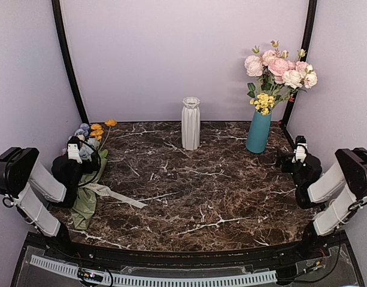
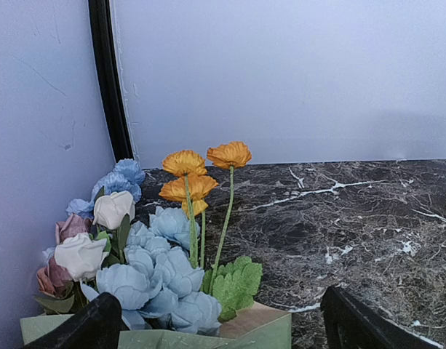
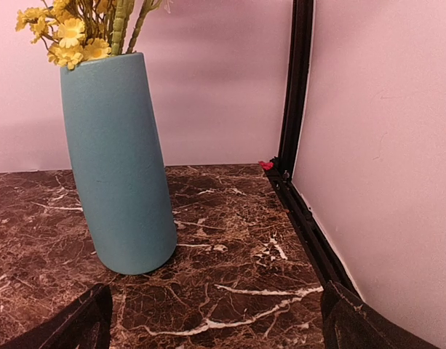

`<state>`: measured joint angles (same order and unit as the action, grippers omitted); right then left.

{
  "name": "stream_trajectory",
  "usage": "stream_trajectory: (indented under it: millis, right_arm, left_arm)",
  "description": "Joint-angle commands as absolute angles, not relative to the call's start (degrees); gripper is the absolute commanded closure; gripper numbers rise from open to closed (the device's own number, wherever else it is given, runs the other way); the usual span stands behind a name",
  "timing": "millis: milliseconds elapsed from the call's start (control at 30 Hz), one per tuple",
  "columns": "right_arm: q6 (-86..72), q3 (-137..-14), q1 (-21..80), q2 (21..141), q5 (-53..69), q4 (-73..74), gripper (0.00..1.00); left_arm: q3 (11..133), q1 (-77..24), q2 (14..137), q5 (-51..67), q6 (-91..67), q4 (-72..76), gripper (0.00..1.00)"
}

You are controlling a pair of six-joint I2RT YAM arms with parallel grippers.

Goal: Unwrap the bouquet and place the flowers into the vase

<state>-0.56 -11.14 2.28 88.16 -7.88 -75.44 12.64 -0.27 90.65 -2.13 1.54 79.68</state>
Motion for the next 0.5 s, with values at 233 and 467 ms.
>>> stream_trajectory:
  millis: [233,467]
  right_arm:
    - [-1.0,-11.6,2.0,88.3,-7.3,-78.0,0.01]
    - [-0.9,-11.5,2.0,88.2,-7.6,-78.1,0.01]
  left_arm:
    - [7.7,-0.4,86.0,-6.2,0.5,86.4,0.01]
    - [9.8,-0.5,67.7,-7.2,-0.2,68.3,0.01]
